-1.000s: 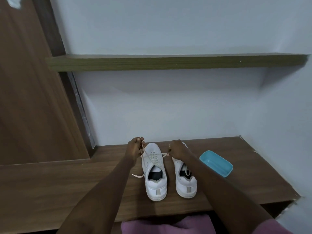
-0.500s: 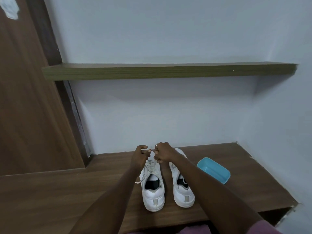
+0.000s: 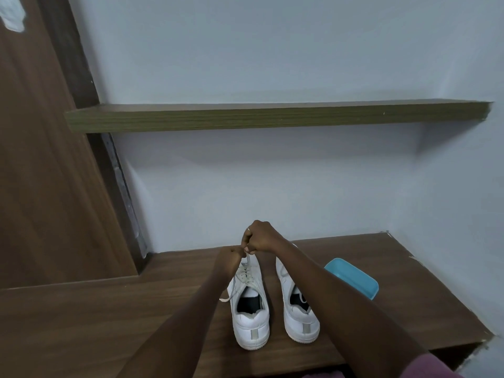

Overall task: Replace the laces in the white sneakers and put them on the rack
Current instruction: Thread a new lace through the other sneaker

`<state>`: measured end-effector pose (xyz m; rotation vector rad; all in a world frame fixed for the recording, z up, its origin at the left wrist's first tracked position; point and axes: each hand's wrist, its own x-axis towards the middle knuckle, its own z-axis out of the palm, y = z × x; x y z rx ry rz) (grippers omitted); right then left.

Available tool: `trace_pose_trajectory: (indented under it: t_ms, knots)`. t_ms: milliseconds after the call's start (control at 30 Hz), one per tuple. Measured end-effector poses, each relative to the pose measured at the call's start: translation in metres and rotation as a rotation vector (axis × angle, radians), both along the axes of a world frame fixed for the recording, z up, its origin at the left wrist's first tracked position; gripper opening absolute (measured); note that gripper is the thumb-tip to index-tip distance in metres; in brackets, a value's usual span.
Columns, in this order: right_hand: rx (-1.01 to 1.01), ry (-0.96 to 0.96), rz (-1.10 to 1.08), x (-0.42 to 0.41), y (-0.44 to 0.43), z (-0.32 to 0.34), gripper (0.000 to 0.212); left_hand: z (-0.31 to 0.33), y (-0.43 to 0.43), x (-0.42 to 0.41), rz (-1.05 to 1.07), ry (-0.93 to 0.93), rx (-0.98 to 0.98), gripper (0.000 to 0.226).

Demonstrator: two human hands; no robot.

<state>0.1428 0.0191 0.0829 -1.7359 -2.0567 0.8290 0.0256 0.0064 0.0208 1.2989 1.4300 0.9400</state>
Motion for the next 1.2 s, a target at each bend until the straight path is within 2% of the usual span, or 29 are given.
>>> trace_pose_trajectory:
  t_ms: [167, 267, 467, 600, 700, 867, 1000, 1200]
  knots:
    - [0.028, 0.073, -0.052, -0.003, 0.008, 0.002, 0.028, -0.001, 0.002, 0.002, -0.070, 0.005, 0.025, 0.029]
    - [0.048, 0.098, -0.062, 0.001, 0.010, 0.000, 0.027, -0.007, 0.001, -0.001, -0.108, -0.001, 0.088, 0.024]
    - [0.077, 0.293, -0.107, 0.009, 0.008, -0.017, 0.008, -0.009, 0.000, -0.002, -0.084, -0.090, 0.082, 0.024]
    - [-0.036, 0.489, -0.187, 0.017, 0.006, -0.038, 0.017, -0.018, 0.008, -0.005, -0.014, -0.088, 0.039, 0.048]
    - [-0.085, 0.593, -0.221, 0.020, 0.005, -0.043, 0.015, -0.022, 0.011, -0.006, -0.018, -0.110, 0.031, 0.045]
    - [-0.034, 0.497, -0.175, 0.020, 0.005, -0.046, 0.014, -0.021, 0.011, -0.007, -0.099, -0.075, 0.084, 0.043]
    - [0.004, 0.535, -0.221, 0.017, 0.009, -0.045, 0.004, -0.019, 0.009, -0.011, -0.173, -0.072, 0.103, 0.021]
    - [-0.156, 0.683, -0.322, 0.007, 0.006, -0.038, 0.016, -0.010, 0.004, -0.009, -0.162, -0.028, 0.146, 0.019]
